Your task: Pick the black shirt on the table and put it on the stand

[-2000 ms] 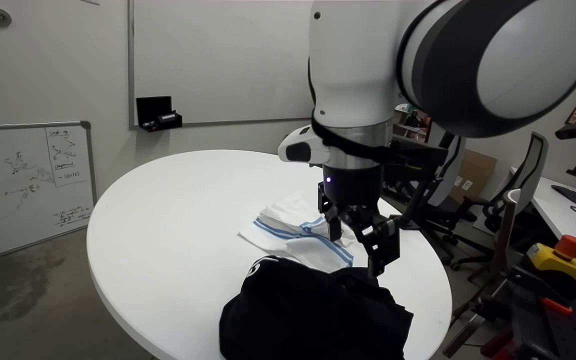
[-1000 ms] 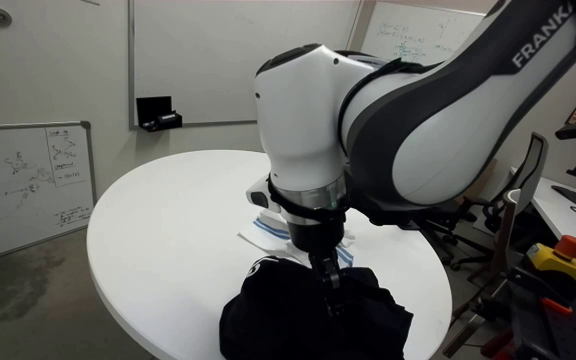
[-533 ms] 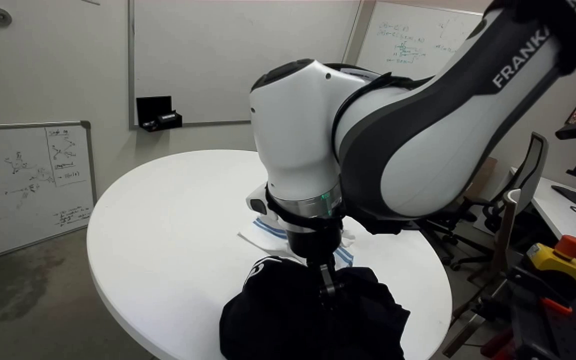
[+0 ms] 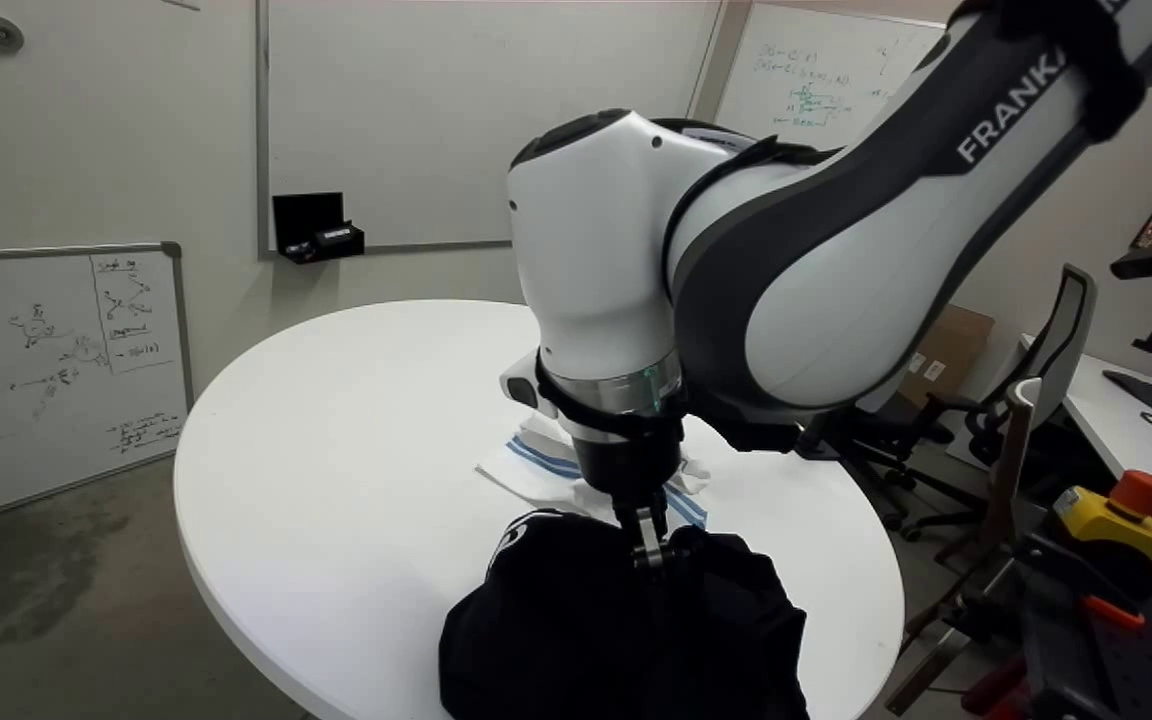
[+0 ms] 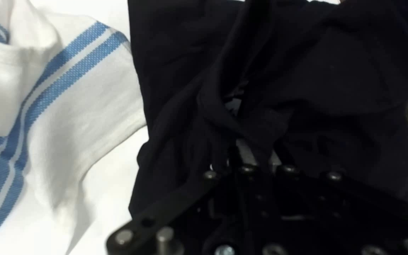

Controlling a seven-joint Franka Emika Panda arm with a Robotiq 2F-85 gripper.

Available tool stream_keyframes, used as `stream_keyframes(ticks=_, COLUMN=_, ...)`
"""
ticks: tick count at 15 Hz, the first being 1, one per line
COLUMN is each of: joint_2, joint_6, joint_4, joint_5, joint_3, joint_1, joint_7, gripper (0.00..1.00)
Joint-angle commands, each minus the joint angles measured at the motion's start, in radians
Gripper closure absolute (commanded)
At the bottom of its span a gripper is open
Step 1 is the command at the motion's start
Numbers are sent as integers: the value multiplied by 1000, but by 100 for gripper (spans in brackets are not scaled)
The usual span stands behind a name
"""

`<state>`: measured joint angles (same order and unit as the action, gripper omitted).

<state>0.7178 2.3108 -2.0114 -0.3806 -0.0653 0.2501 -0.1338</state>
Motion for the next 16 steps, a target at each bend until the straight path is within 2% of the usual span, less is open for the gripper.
stream_keyframes(ticks=1, joint_2=-83, joint_6=-23, joint_4=-30, joint_5=28, joint_3=-14, joint_1=-33, joint_7=-3, gripper=98)
stream_keyframes(ticks=7, joint_2=-337, joint_6=-7, joint_4=-174, joint_5=137, joint_3=-59, joint_1=-126, joint_7=-63, gripper=98)
stream_keyframes(ticks=11, joint_2=-534, joint_6=-10, joint_4=-269, joint_5=277, joint_3=-89, joint_1=-185, joint_7=-146, gripper=98)
stream_keyframes(ticks=16, joint_2=-781, joint_6=-6, joint_4=-338, joint_5=396, joint_3=-52, joint_1=-209, joint_7=-202, gripper=98)
